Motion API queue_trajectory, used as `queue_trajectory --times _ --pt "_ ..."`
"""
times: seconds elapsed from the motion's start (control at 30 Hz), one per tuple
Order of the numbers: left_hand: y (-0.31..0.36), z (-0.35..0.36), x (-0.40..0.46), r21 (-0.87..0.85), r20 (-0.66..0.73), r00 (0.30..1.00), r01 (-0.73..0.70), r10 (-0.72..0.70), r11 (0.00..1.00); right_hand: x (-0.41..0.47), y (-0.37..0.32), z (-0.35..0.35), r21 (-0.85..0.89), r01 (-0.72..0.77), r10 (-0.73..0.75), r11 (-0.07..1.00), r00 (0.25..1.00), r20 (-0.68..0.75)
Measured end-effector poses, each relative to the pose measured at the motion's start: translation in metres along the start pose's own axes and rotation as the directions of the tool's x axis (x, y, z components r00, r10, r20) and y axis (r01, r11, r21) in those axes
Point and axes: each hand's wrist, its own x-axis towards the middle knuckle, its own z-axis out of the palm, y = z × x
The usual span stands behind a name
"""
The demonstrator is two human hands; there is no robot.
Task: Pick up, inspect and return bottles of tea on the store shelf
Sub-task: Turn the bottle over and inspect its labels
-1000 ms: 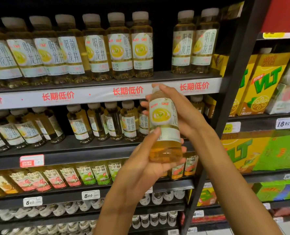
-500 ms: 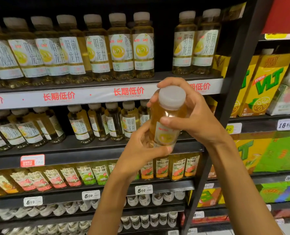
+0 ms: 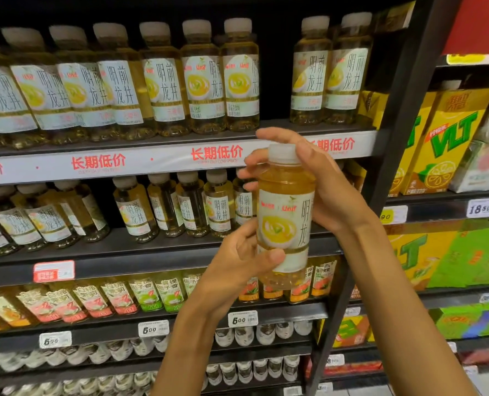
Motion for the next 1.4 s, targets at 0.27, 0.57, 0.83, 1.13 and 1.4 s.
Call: queue_trajectory --times 0.27,0.57,0.83,1.13,1.4 --pt "-0.003 0.012 0.006 -0.117 -0.196 0.98 0.002 -0.025 0.993 0.009 -0.002 0.005 -0.215 -0.049 -0.038 0.975 0.924 -0.382" --pt "0.002 0.019 0.012 -0.478 0.054 0.971 0.231 -0.234 0.848 0.013 0.003 0.003 0.114 -0.126 0.149 0.985 0.965 -0.216" --pt "-0.004 0.014 0.007 0.018 -0.284 0.959 0.01 -0.004 1.0 0.015 0.003 0.003 -0.166 -0.075 0.01 0.983 0.932 -0.361" --pt "0.006 0.024 0.013 -0.427 -0.077 0.99 0.071 -0.114 0.901 0.019 -0.003 -0.001 0.04 -0.123 0.129 0.992 0.965 -0.23" --pt "0.004 0.023 0.009 -0.257 -0.173 0.975 0.092 -0.139 0.962 0.021 -0.003 0.005 0.073 -0.098 0.113 0.992 0.963 -0.244"
